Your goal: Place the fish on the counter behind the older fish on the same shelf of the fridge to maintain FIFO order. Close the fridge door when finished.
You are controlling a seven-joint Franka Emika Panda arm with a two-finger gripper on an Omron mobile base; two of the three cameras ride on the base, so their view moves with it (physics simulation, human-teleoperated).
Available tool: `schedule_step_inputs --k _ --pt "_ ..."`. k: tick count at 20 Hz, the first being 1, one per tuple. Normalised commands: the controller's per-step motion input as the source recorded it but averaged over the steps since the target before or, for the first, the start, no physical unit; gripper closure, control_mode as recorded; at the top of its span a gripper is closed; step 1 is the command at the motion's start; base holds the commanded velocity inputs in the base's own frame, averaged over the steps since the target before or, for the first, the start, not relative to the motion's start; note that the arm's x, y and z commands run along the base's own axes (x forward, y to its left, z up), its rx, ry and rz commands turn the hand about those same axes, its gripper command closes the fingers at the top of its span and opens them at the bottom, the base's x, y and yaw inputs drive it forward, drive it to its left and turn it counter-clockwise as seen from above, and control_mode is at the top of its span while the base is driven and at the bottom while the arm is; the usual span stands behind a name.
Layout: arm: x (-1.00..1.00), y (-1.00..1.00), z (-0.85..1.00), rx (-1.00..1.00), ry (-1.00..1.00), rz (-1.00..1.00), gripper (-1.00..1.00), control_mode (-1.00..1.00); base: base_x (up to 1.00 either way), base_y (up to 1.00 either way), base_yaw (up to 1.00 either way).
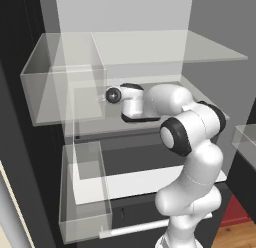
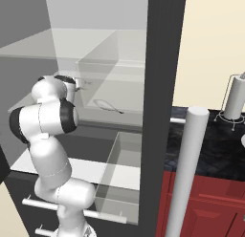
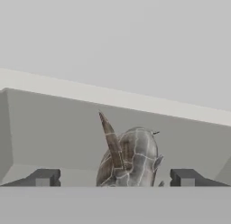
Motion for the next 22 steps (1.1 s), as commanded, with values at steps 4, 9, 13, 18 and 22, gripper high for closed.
schedule_step_inputs --k 4,9,13,18,22 --pt "0.00 0.00 0.00 0.00 0.00 0.00 -1.00 -1.00 0.00 0.00 0.00" --pt "-0.39 0.00 0.10 -0.01 -0.03 0.00 -1.00 -1.00 0.00 0.00 0.00" --pt "-0.79 0.00 0.10 0.00 -0.01 0.00 -1.00 -1.00 0.00 0.00 0.00" --pt "-0.97 0.00 0.30 0.00 -0.01 -0.04 -1.00 -1.00 0.00 0.00 0.00" --pt "-0.90 0.00 0.59 0.00 0.00 -0.06 -1.00 -1.00 0.00 0.00 0.00"
